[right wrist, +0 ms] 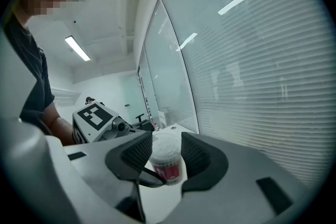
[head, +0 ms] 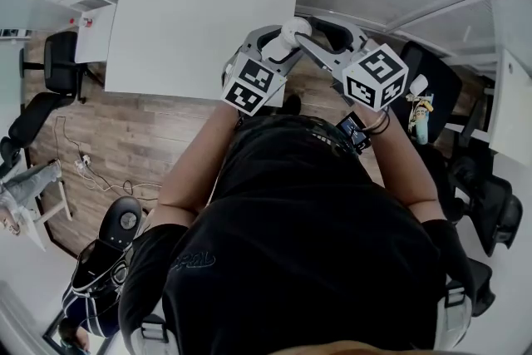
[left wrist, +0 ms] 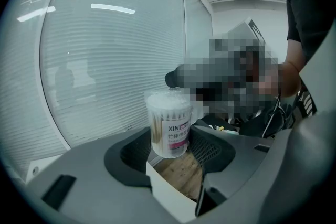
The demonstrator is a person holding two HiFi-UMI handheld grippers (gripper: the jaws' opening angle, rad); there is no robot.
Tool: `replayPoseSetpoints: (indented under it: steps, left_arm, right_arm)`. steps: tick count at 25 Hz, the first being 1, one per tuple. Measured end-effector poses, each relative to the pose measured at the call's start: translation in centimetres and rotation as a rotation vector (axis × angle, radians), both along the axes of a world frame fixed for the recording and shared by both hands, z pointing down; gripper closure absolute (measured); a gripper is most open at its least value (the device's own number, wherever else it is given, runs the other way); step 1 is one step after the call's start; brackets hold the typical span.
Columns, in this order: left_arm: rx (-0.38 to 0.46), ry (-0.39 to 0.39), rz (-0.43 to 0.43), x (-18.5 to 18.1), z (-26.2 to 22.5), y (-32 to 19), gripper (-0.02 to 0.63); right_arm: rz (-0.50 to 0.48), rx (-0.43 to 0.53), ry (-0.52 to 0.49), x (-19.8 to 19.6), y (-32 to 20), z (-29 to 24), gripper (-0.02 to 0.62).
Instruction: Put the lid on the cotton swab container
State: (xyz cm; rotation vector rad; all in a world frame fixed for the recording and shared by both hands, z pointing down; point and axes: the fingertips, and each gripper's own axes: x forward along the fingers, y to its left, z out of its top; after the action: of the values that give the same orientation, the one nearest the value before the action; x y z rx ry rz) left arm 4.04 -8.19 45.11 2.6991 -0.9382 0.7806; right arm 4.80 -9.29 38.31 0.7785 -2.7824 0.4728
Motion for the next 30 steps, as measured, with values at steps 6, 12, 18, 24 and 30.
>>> replayPoseSetpoints:
  steps: [6,12,18,24,30]
  left_arm:
    - [0.007,-0.014,0.009,0.2,-0.1,0.1,0.367]
    - [0.022,-0.042,0.042,1.1,-0.4,0.6,0.367]
    - [0.012,-0.043,0.041,1.3,-0.4,0.7,0.367]
    - [0.003,-0.057,0.045,1.0,-0.4,0.9,0.368]
    - [0.02,-0.092,0.05,1.4,-0.5,0.9,0.37]
  right_arm:
    - [0.005,0.03,0.034,-0.3,-0.3,-0.3,0.411]
    - [0.005,0.033,0.038,-0.4,-0.6,-0.4,0.411]
    - [-0.005,0.034,0.036,-0.7,-0.6,-0.4,0.411]
    - [-0.019,0.031,0.027,-1.0,-0.4,-0.3,0.41]
    - [-0.023,0.042,0.037,-0.7,-0.1,-0.4,0.41]
